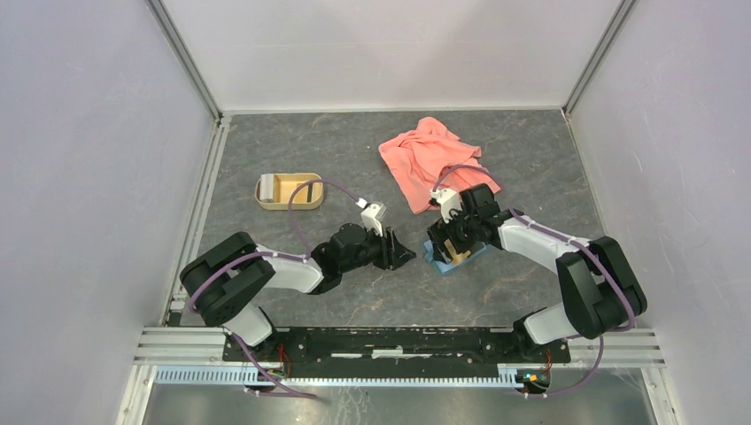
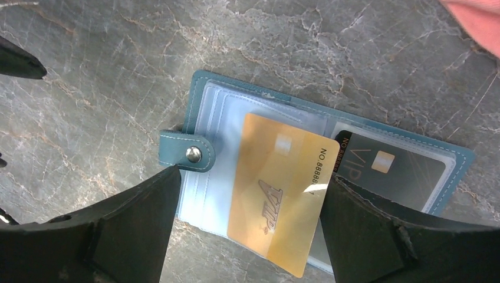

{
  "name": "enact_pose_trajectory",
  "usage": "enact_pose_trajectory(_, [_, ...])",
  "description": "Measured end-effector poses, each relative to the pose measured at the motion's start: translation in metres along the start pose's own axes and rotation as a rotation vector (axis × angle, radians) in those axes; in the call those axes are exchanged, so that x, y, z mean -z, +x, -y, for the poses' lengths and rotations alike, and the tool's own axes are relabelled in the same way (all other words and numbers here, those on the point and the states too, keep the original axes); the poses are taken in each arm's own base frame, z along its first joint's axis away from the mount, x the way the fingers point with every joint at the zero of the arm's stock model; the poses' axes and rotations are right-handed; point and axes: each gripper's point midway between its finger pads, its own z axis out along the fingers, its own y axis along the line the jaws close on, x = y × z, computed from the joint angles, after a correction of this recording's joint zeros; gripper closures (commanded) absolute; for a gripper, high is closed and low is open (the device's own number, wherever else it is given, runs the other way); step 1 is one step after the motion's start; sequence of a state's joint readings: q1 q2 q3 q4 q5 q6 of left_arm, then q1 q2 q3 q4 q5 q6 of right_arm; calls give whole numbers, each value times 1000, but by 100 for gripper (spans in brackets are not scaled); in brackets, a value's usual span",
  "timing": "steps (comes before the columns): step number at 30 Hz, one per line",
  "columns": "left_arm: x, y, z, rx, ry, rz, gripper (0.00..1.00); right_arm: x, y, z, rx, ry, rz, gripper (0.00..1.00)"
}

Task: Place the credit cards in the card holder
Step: Insert the credit card into the card holder.

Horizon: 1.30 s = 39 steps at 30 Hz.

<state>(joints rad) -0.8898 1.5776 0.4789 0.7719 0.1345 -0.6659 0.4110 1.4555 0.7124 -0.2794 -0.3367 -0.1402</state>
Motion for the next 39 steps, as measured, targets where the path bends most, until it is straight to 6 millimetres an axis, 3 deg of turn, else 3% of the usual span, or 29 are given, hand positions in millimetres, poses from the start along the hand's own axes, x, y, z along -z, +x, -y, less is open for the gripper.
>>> enact_pose_trajectory(18, [3, 3, 0, 35, 3, 2, 47, 11, 2, -1, 111, -19, -2, 2])
enact_pose_trajectory(32, [4, 1, 4, 45, 22, 15, 47, 22, 3, 0, 51, -193, 70, 2])
enact_pose_trajectory(39, [5, 1, 4, 45, 24, 17, 47, 23, 5, 6, 37, -170, 66, 2])
